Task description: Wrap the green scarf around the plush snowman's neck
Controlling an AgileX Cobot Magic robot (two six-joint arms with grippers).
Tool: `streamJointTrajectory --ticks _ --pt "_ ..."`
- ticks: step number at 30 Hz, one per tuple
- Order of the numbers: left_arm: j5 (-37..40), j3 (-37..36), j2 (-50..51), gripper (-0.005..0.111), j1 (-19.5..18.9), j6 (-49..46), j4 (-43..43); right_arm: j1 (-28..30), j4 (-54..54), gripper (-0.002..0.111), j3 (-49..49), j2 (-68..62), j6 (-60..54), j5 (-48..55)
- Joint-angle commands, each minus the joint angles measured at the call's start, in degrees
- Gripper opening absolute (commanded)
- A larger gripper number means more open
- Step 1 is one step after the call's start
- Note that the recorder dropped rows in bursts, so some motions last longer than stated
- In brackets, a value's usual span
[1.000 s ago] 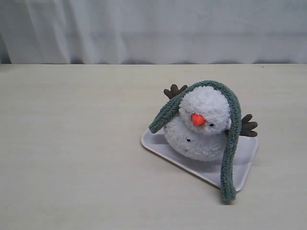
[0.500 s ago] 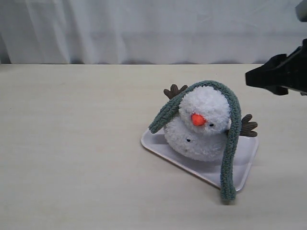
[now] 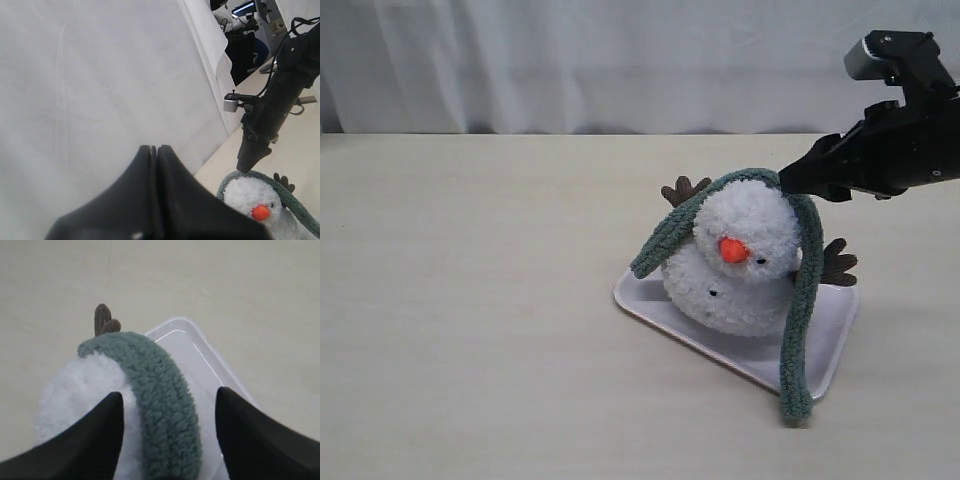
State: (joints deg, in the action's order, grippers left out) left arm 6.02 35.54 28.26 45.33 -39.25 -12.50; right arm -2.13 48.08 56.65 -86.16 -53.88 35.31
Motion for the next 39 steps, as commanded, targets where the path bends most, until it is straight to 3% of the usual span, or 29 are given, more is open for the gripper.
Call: streamJointTrajectory --ticks 1,10,15,25,39 --pt "0.4 -0.1 -0.2 0.0 0.0 0.5 -0.2 -0.1 -0.6 0.045 0.3 -2.0 -4.7 0.8" --pt "1.3 -0.1 -0.2 0.0 0.0 0.5 -0.2 -0.1 -0.4 0.025 0.3 -2.1 -8.2 2.5" --pt "1.3 -0.1 -0.2 0.0 0.0 0.5 -0.2 -0.1 -0.4 0.004 0.3 -2.1 -8.9 2.6" --pt "1.3 -0.1 -0.2 0.0 0.0 0.5 -0.2 -0.1 3.6 0.004 2.5 0.4 -11.0 2.6" --pt "1.3 -0.1 -0.2 0.0 0.0 0.5 -0.2 -0.1 15.2 0.004 2.6 -0.3 -23.9 0.1"
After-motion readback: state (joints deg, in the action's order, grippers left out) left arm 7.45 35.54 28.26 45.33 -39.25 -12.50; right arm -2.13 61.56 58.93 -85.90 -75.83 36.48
